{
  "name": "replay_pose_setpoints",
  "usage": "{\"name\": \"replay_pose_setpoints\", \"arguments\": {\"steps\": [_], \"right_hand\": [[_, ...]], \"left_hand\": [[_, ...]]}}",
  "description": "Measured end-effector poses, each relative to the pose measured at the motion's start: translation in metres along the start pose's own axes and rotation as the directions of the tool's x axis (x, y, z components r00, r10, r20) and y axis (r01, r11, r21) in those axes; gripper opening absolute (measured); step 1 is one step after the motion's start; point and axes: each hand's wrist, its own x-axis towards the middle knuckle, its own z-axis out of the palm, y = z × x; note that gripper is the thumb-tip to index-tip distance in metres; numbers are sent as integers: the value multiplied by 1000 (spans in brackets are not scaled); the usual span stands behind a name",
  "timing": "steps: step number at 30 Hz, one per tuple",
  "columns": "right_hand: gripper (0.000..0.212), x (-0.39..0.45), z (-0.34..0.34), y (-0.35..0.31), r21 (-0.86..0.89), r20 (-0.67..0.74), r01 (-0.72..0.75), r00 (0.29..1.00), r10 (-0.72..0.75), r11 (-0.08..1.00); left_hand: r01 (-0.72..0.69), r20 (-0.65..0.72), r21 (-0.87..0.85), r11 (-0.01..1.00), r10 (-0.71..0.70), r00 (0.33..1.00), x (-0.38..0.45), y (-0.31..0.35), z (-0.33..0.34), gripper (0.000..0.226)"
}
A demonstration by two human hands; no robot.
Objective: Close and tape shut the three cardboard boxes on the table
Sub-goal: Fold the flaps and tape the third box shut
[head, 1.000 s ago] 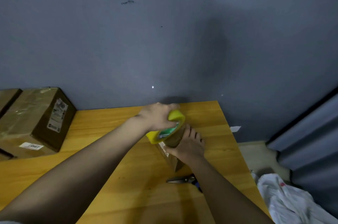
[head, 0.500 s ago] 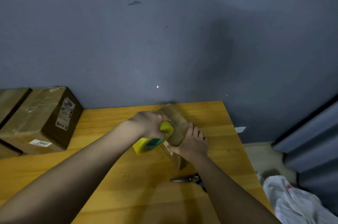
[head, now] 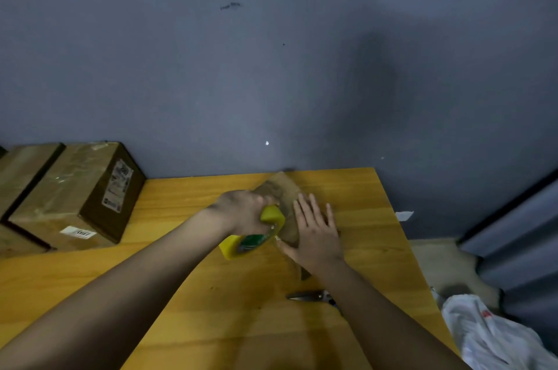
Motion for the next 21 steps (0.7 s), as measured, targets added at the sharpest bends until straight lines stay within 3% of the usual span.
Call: {"name": "replay_pose_setpoints", "arguments": {"steps": [5, 15, 21], "right_hand": [[81, 3, 11, 1, -71, 20, 184, 983, -183, 980], [64, 5, 11, -3, -62, 7, 195, 981, -195, 979], [79, 8, 11, 2, -16, -22, 271, 962, -271, 962]], "left_hand": [[5, -4, 17, 1000, -5, 1000, 3, 3, -4, 62], [109, -14, -156, 982, -112, 994, 16, 8, -3, 70], [175, -225, -316, 932, -253, 941, 4, 1, 18, 67]]}}
